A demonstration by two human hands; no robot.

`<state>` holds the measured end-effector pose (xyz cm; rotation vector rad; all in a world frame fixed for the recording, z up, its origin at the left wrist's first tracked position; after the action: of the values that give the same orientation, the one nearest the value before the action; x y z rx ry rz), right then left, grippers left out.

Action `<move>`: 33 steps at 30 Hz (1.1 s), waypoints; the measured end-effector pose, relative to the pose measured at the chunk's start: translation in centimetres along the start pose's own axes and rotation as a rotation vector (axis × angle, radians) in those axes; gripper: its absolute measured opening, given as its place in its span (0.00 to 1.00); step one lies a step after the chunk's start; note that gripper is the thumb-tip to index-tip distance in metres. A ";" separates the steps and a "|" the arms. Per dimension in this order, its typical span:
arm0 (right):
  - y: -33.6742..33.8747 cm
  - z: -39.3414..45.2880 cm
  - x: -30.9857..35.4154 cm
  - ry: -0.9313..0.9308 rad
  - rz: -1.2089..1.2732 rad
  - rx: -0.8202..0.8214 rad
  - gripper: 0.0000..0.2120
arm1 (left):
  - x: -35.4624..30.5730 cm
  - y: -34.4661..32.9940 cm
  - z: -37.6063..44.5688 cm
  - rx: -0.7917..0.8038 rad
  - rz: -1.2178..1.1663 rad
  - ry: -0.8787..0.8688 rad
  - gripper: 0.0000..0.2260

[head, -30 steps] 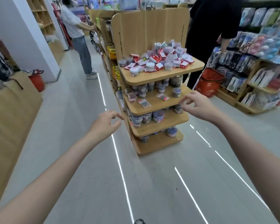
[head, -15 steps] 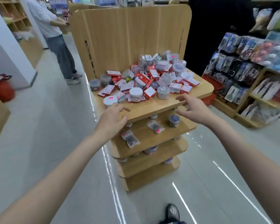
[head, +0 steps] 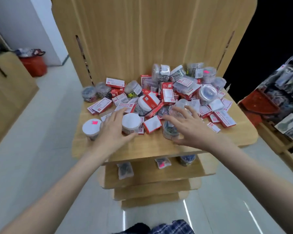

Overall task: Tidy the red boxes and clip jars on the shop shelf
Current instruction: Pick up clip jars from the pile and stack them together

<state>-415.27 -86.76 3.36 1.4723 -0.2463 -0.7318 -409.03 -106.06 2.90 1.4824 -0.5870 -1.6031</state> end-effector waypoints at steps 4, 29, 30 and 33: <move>-0.7 0.2 -0.4 0.013 0.056 -0.078 0.36 | 0.8 -0.9 1.6 0.038 0.013 0.015 0.34; 5.6 18.6 5.0 -0.084 1.020 -0.143 0.31 | 13.9 10.8 2.5 -0.386 -0.904 0.353 0.25; 5.6 20.0 5.5 -0.065 1.024 -0.137 0.30 | 14.4 11.0 2.4 -0.399 -0.880 0.361 0.25; 5.4 24.9 7.8 -0.001 0.964 -0.162 0.27 | 15.9 11.5 2.0 -0.432 -0.867 0.399 0.26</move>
<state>-421.98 -111.90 9.29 1.0191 -0.8049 0.0344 -406.79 -125.65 3.58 1.7379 0.6891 -1.7981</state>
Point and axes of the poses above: each hand's wrist, its own z-axis towards the middle knuckle, its own y-axis out of the back of the hand, x = y × z, the point moved 7 cm from there along z, towards the middle knuckle, and after that the axes turned 6 degrees about -z, right-handed, at the moved point
